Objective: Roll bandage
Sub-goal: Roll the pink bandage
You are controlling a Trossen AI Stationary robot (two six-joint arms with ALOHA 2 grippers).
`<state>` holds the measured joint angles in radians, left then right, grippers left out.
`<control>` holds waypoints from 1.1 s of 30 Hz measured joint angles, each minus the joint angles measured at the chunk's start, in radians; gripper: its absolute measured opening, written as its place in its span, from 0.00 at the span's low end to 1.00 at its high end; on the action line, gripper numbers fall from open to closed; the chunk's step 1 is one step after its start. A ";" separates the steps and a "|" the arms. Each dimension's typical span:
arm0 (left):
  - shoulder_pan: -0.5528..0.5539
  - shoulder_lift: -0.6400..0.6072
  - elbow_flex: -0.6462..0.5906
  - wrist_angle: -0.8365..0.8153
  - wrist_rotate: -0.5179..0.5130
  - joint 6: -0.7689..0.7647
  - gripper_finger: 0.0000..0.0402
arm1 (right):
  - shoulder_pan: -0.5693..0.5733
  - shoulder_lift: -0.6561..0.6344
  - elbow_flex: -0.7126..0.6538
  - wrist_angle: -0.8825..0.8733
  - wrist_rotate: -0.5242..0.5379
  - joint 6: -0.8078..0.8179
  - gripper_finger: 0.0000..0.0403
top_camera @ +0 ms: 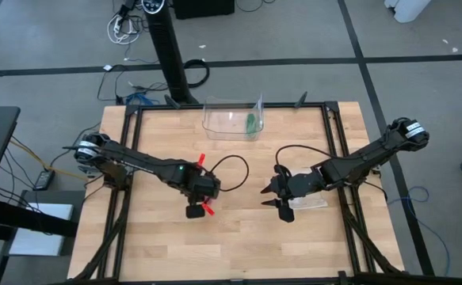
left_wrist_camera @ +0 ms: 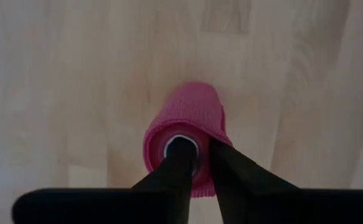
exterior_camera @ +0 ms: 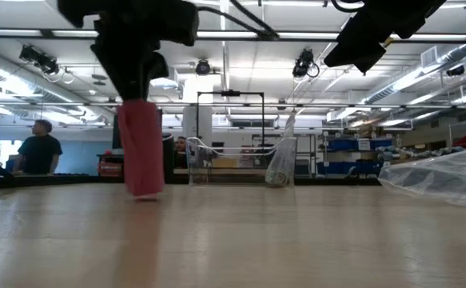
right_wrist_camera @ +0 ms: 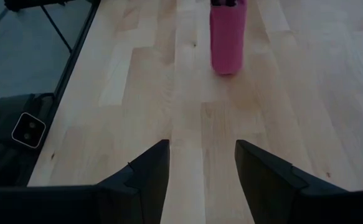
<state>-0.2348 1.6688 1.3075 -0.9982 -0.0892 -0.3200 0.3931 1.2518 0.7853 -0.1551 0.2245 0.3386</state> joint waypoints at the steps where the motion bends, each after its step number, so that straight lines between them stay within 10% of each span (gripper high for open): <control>1: 0.000 0.000 0.011 0.001 -0.003 0.003 0.18 | 0.000 0.000 0.000 0.000 -0.001 0.000 0.46; 17: 0.000 0.004 0.024 -0.026 -0.015 0.023 0.04 | 0.000 0.000 0.000 0.000 -0.010 0.000 0.45; 33: -0.001 0.003 0.024 -0.026 -0.040 0.022 0.18 | 0.000 0.000 0.000 0.001 -0.019 0.000 0.45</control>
<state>-0.2356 1.6722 1.3315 -1.0237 -0.1287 -0.2981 0.3935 1.2520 0.7853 -0.1543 0.2058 0.3384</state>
